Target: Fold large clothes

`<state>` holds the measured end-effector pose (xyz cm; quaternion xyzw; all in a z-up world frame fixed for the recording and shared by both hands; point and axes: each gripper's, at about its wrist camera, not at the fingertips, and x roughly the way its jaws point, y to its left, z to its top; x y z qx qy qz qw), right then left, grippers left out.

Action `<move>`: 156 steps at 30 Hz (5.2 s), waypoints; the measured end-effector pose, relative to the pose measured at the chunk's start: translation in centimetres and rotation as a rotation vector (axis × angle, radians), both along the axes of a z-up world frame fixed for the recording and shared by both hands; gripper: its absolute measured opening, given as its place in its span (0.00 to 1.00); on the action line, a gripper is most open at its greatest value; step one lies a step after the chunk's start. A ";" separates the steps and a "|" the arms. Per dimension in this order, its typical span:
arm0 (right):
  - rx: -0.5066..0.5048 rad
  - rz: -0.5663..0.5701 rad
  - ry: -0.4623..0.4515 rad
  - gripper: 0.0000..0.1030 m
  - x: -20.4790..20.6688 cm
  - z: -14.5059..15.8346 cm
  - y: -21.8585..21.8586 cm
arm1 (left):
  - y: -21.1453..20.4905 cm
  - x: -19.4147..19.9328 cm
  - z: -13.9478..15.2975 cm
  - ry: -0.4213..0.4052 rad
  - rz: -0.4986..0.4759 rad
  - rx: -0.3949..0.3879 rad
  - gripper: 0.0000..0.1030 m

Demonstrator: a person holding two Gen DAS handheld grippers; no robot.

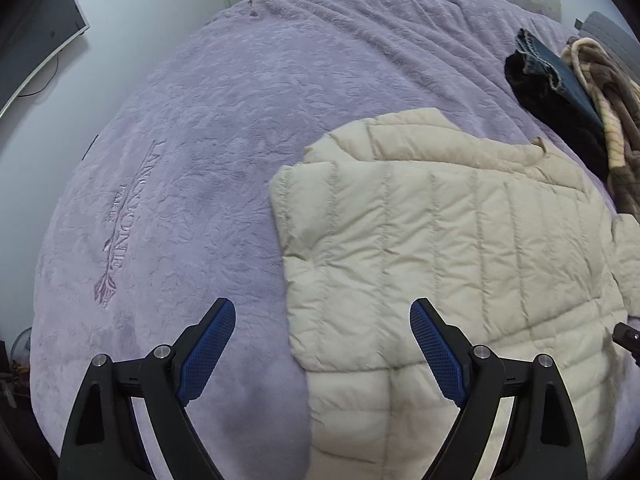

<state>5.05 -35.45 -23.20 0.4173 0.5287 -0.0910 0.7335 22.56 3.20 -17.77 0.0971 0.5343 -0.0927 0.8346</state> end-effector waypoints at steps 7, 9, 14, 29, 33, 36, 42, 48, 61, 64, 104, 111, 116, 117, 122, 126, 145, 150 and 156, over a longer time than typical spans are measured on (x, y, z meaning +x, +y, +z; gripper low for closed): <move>0.024 -0.028 0.015 0.11 -3.5 1.2 -1.2 | -5.7 -5.1 1.5 0.068 -0.136 -0.025 0.87; 0.029 -0.043 0.018 0.25 -4.6 1.6 -1.7 | -7.2 -6.5 1.8 0.089 -0.169 -0.036 0.87; 0.033 -0.088 0.000 0.61 -7.3 2.9 -3.4 | -10.5 -9.1 2.5 0.129 -0.228 -0.050 0.87; 0.065 -0.270 -0.059 1.00 -13.7 3.5 -11.8 | -18.5 -13.1 4.0 0.165 -0.302 -0.054 0.87; 0.061 -0.308 -0.075 1.00 -14.7 2.9 -13.6 | -20.3 -13.8 3.8 0.174 -0.312 -0.044 0.87; 0.068 -0.348 -0.053 1.00 -15.4 2.1 -15.2 | -21.5 -14.2 3.4 0.181 -0.319 -0.032 0.87; 0.162 -0.459 0.006 1.00 -16.9 -0.8 -19.5 | -23.5 -14.8 2.8 0.193 -0.321 -0.017 0.87; 0.249 -0.589 -0.060 1.00 -17.4 -3.3 -24.1 | -24.9 -15.1 2.3 0.196 -0.327 0.004 0.87; 0.502 -0.762 -0.308 1.00 -13.6 -7.5 -30.1 | -26.2 -15.2 0.3 0.222 -0.321 0.038 0.87; 0.528 -0.795 -0.341 1.00 -13.5 -7.8 -30.6 | -26.0 -14.9 0.2 0.225 -0.315 0.035 0.87; 0.105 0.141 -0.514 0.10 6.4 9.8 -5.3 | -5.8 -4.1 -0.2 0.106 0.052 -0.066 0.87; 0.015 0.386 -0.336 0.10 10.4 3.8 5.3 | -1.9 -2.2 -2.1 0.088 0.117 -0.098 0.87; -0.025 0.446 -0.207 0.10 11.0 -1.2 8.6 | -1.5 -1.0 -3.8 0.087 0.117 -0.140 0.87; -0.029 0.436 -0.201 0.11 10.9 -1.7 8.5 | -1.6 -0.7 -4.1 0.088 0.114 -0.148 0.87; -0.035 0.407 -0.182 0.29 10.2 -1.9 8.3 | -1.9 -0.2 -5.0 0.088 0.095 -0.176 0.87; -0.050 0.403 -0.199 0.71 10.1 0.1 8.7 | -1.6 0.2 -5.3 0.101 0.096 -0.183 0.87; -0.230 0.368 -0.308 0.06 10.5 5.8 7.8 | 2.9 1.2 -4.3 0.162 0.081 -0.542 0.87; -0.313 0.596 -0.283 0.06 11.5 4.9 13.5 | 3.7 1.8 -4.0 0.201 0.058 -0.666 0.87; -0.349 0.749 -0.171 0.09 11.3 1.6 17.2 | 4.3 2.0 -4.2 0.246 0.048 -0.769 0.87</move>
